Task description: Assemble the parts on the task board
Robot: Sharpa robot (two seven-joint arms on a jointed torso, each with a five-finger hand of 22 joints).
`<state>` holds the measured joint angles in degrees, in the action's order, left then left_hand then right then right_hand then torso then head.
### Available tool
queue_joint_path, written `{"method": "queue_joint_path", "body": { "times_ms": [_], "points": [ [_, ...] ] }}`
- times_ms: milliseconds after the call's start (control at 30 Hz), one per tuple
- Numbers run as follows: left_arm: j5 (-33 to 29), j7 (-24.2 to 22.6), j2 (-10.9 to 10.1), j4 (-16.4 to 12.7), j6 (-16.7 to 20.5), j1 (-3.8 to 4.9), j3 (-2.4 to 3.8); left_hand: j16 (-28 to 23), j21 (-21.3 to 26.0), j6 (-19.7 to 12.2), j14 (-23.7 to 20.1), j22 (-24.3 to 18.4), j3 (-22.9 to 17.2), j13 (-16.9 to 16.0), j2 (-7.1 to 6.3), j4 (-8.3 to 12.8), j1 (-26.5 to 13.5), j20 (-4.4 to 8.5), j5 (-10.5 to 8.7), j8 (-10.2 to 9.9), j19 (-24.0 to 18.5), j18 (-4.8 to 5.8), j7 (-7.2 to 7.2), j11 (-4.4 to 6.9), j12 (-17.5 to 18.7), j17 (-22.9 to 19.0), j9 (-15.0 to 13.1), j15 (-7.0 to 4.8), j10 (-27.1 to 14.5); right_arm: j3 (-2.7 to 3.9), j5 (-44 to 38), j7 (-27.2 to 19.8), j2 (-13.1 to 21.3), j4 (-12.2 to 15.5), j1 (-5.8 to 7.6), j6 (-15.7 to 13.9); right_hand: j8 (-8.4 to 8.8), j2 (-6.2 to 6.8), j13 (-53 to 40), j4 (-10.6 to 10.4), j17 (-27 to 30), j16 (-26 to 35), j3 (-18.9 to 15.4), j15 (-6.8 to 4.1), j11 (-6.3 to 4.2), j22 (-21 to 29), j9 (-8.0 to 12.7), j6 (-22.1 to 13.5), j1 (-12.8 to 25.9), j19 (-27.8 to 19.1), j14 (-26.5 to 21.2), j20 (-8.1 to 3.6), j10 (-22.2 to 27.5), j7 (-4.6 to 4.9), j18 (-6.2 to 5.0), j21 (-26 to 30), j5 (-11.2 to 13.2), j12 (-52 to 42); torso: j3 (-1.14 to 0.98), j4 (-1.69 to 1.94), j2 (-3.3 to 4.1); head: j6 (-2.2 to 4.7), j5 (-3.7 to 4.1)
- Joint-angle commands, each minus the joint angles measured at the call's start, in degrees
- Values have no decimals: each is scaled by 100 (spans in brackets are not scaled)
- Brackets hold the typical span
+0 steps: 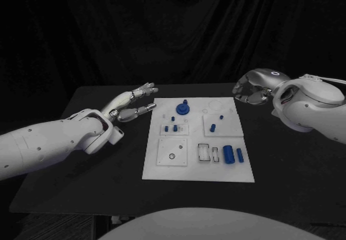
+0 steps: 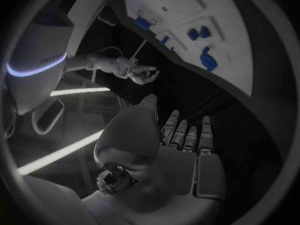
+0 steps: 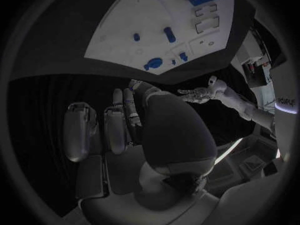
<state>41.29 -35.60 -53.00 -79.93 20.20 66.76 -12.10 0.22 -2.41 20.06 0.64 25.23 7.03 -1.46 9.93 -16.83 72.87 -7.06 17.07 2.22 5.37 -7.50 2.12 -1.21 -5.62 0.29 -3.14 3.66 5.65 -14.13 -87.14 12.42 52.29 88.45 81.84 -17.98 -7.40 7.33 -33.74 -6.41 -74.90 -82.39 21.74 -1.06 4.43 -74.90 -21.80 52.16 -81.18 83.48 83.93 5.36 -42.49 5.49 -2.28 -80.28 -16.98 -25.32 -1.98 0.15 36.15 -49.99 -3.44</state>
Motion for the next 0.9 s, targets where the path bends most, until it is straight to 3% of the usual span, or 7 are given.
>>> {"method": "queue_joint_path", "body": {
  "times_ms": [33, 233, 367, 500, 567, 767, 900],
  "points": [
    [-2234, -1213, -4, -99, -1789, -135, -1, -22, 43, -505, -64, -515, 301, 32, 304, -6, -229, -7, -396, -50, -180, 61, -182, -94, 170, -29, 121, 71, -176, 0, -588, -272, -42, -55, -151, 189, 117, 93, 297, -47, -569, -52, -14, 68, 61, -1203, 84, -44, -22, 56, 179, 30, -39, -41, -5, -72, 89, 196, 126, 140, 49, -1, 187],
    [-2895, -1467, -26, -214, -2461, -380, 0, -22, 38, -775, -64, -706, 601, 59, 480, 5, -385, 6, -671, -70, -232, 90, -306, -34, 296, -29, 154, 91, -294, 1, -680, -442, -96, -155, -428, 67, 350, 128, 723, -154, -601, -99, -103, 113, 130, -1229, 312, -228, 11, 112, 205, 87, -180, -36, 15, -152, 203, 425, 217, 223, 83, -1, 403],
    [-3023, -1556, -54, -282, -2596, -454, 0, -22, 55, -1373, -64, -959, 771, 146, 609, 15, -398, 14, -825, -125, -261, 70, -860, 289, 562, -29, 216, 49, -565, 1, -697, -509, -120, -213, -547, -8, 362, 121, 887, -208, -618, -122, -133, 128, 144, -1244, 394, -218, 27, 144, 220, 105, -360, -2, 26, -198, 193, 476, 297, 282, 107, -1, 472],
    [-3077, -1612, -88, -371, -2626, -487, 0, -22, 102, -1508, -64, -1376, 840, 146, 644, 15, -374, 37, -866, -141, -341, 45, -943, 407, 562, -29, 231, 2, -565, 1, -705, -537, -114, -246, -612, -28, 361, 120, 1010, -247, -653, -156, -156, 142, 150, -1262, 451, -203, 40, 182, 244, 118, -473, 17, 39, -253, 180, 528, 383, 335, 125, -1, 531],
    [-3090, -1631, -105, -413, -2631, -495, 0, -22, 234, -1507, -64, -2465, 870, 146, 652, 19, -370, 121, -907, -139, -535, 38, -1034, 478, 562, -29, 229, -102, -565, 1, -707, -541, -108, -259, -637, -19, 363, 124, 1055, -261, -655, -160, -169, 145, 153, -1265, 470, -199, 50, 190, 247, 121, -494, 25, 42, -264, 190, 557, 421, 339, 131, -1, 547],
    [-3109, -1671, -117, -451, -2662, -513, 1, -22, 241, -1464, -64, -2517, 876, 146, 644, 33, -331, 224, -903, -132, -537, 13, -1035, 490, 562, -29, 223, -216, -565, 0, -710, -524, -95, -324, -705, 30, 359, 118, 1148, -299, -650, -162, -203, 136, 141, -1271, 512, -181, 73, 201, 248, 122, -563, 9, 45, -281, 226, 604, 592, 332, 143, -1, 626],
    [-3113, -1685, -104, -430, -2693, -528, 1, -22, 241, -1441, -64, -2523, 854, 146, 593, 145, -123, 403, -848, -131, -537, 110, -951, 382, 562, -29, 221, -292, -565, 0, -710, -505, -133, -428, -769, 41, 358, 108, 1233, -274, -629, -151, -190, 112, 116, -1265, 549, -167, 5, 189, 238, 104, -623, -47, 40, -265, 137, 642, 635, 343, 135, -1, 674]
  ]
}}
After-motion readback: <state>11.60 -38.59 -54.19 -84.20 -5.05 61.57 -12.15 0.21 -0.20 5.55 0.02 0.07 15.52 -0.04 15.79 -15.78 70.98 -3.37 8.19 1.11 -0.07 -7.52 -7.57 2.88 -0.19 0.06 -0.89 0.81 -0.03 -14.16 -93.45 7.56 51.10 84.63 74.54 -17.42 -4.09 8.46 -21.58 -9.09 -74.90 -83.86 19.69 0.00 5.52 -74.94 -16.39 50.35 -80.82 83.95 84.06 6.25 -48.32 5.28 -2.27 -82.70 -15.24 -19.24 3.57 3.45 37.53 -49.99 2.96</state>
